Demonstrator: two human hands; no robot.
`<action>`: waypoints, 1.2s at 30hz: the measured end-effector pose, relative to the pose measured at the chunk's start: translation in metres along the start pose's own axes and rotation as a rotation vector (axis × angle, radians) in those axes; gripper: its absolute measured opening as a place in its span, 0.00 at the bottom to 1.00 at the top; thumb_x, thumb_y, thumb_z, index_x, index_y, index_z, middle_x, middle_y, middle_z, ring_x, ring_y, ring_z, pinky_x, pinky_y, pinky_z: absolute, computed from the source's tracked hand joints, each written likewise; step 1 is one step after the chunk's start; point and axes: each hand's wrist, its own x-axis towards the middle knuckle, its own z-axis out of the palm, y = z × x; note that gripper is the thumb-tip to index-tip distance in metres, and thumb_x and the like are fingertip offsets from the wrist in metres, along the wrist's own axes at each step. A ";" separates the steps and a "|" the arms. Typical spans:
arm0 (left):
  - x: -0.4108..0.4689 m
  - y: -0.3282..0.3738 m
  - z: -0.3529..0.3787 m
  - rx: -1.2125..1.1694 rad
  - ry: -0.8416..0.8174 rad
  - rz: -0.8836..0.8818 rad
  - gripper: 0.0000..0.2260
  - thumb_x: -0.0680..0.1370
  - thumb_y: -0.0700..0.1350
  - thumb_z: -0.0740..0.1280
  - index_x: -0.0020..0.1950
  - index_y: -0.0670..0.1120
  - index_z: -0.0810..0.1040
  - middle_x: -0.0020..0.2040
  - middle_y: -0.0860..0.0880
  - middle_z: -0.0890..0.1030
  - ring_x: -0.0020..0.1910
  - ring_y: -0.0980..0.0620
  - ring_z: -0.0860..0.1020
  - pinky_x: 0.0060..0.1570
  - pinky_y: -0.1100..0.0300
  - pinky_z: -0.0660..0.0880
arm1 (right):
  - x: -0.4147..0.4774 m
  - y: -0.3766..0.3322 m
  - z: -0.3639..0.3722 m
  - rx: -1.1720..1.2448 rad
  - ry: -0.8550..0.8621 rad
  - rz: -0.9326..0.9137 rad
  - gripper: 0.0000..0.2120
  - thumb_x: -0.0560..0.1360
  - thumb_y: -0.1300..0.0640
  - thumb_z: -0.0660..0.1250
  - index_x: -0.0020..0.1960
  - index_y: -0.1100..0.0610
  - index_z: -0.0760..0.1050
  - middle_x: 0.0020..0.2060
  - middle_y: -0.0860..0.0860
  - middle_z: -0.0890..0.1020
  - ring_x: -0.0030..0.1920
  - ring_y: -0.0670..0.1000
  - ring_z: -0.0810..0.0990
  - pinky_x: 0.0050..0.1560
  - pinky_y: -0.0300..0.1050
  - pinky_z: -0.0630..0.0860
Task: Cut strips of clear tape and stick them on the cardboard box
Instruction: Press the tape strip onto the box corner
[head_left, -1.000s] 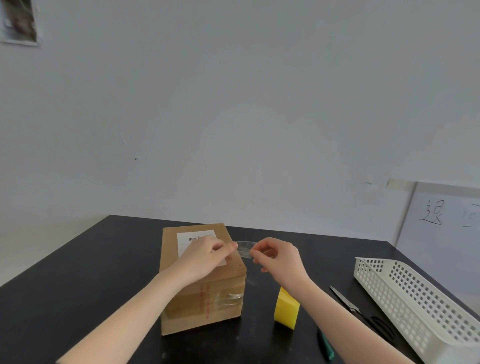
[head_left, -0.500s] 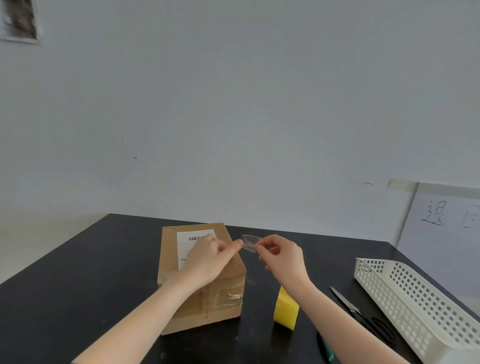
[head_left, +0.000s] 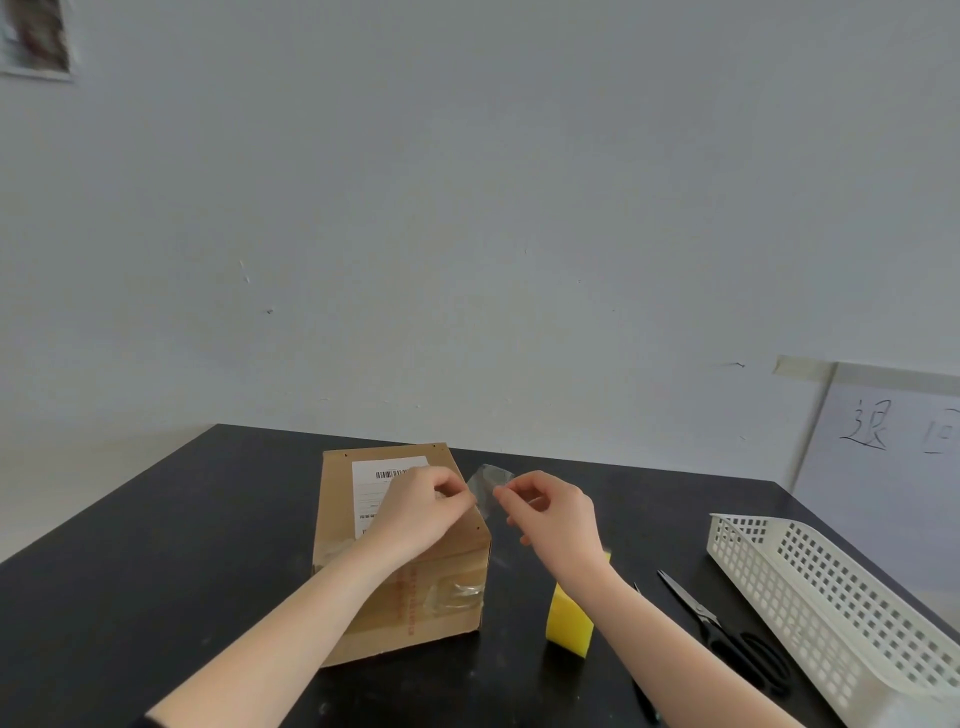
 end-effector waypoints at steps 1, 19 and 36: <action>0.000 0.000 0.000 0.020 -0.016 0.012 0.04 0.78 0.47 0.66 0.45 0.51 0.81 0.44 0.56 0.80 0.44 0.59 0.77 0.45 0.66 0.75 | 0.000 0.000 0.000 0.007 0.001 -0.001 0.02 0.74 0.49 0.70 0.45 0.46 0.78 0.39 0.43 0.82 0.42 0.45 0.82 0.44 0.43 0.82; 0.000 0.000 0.000 0.030 -0.032 0.036 0.08 0.79 0.48 0.63 0.44 0.48 0.80 0.42 0.53 0.80 0.42 0.56 0.78 0.46 0.58 0.76 | 0.002 -0.011 -0.001 0.134 -0.097 0.099 0.05 0.74 0.55 0.71 0.49 0.52 0.81 0.39 0.50 0.85 0.39 0.51 0.84 0.37 0.40 0.82; 0.010 -0.018 0.002 0.379 -0.028 0.015 0.09 0.74 0.60 0.68 0.37 0.57 0.78 0.56 0.56 0.73 0.64 0.52 0.65 0.64 0.53 0.64 | 0.008 0.004 0.008 0.066 -0.137 0.230 0.05 0.73 0.56 0.73 0.48 0.55 0.80 0.36 0.54 0.85 0.29 0.47 0.80 0.36 0.43 0.83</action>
